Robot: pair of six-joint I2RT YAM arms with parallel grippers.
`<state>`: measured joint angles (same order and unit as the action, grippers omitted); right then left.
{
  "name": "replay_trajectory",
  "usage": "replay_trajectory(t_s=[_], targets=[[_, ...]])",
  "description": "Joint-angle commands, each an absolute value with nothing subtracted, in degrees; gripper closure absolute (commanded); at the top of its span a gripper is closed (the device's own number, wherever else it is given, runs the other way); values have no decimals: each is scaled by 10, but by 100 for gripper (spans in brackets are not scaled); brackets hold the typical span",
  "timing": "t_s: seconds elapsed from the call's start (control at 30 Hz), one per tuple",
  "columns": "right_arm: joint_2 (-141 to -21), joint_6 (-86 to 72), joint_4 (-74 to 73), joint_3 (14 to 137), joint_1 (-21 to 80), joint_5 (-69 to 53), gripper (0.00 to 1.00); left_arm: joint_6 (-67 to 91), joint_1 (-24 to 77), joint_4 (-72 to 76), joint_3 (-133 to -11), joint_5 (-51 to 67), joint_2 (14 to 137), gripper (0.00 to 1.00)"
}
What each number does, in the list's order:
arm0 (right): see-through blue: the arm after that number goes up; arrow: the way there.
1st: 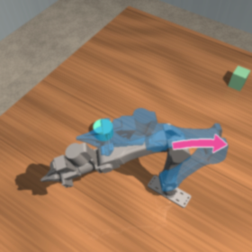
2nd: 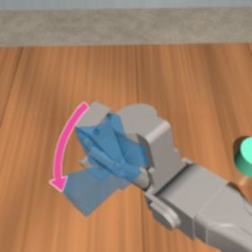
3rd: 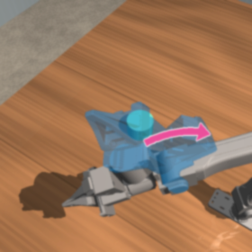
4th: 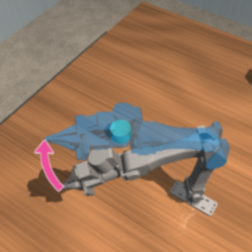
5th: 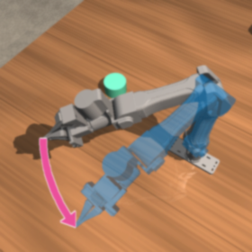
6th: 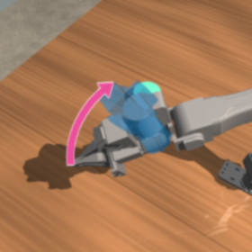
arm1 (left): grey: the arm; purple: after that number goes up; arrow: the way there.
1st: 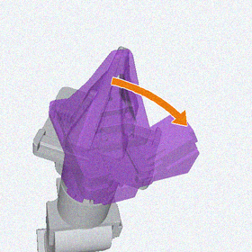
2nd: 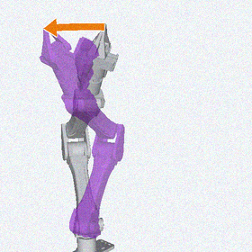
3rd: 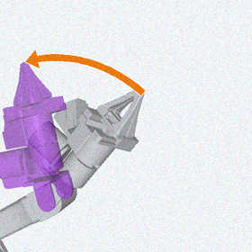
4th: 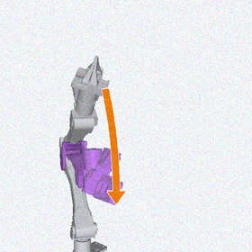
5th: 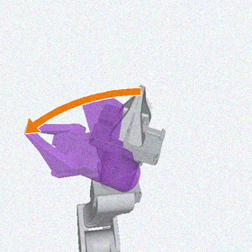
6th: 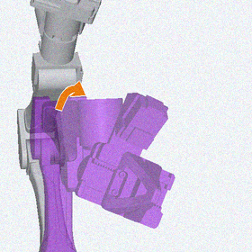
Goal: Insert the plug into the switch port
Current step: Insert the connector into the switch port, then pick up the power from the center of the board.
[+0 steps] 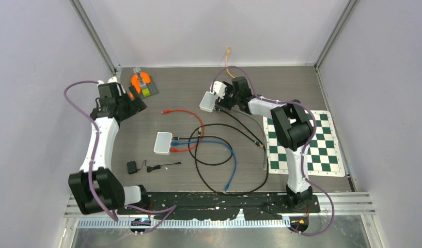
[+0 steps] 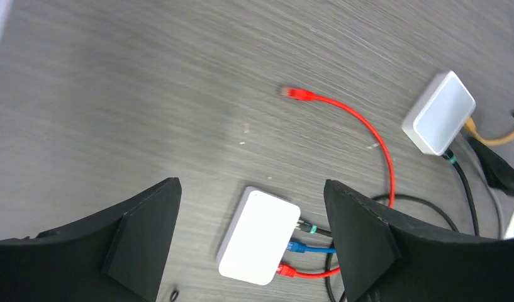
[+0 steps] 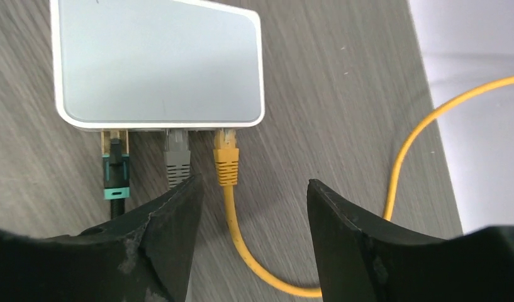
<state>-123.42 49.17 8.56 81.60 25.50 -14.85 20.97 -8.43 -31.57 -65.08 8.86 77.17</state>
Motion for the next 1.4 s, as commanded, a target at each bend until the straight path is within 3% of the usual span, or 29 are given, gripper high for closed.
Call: replay_trajectory(t_s=[0.0,0.2,0.3,0.43,0.63,0.73,0.97,1.37], targets=[[-1116,428,127,801,264,-139,32,288,-96,-334,-601,-46,688,14],[-1021,365,113,764,284,-63,32,417,-96,-423,-517,-203,606,18],[-964,333,115,725,307,-55,35,487,-96,-483,-491,-200,585,19],[-908,255,126,660,361,-29,38,501,-86,-450,-434,-139,536,25],[-848,173,116,606,452,93,38,449,92,-475,-436,-259,520,26],[-808,126,148,568,465,112,39,516,160,-523,-434,-285,531,26],[-733,34,166,483,469,119,41,641,222,-498,-376,-219,512,33],[-658,23,173,408,471,133,41,703,238,-436,-324,-199,569,34]])
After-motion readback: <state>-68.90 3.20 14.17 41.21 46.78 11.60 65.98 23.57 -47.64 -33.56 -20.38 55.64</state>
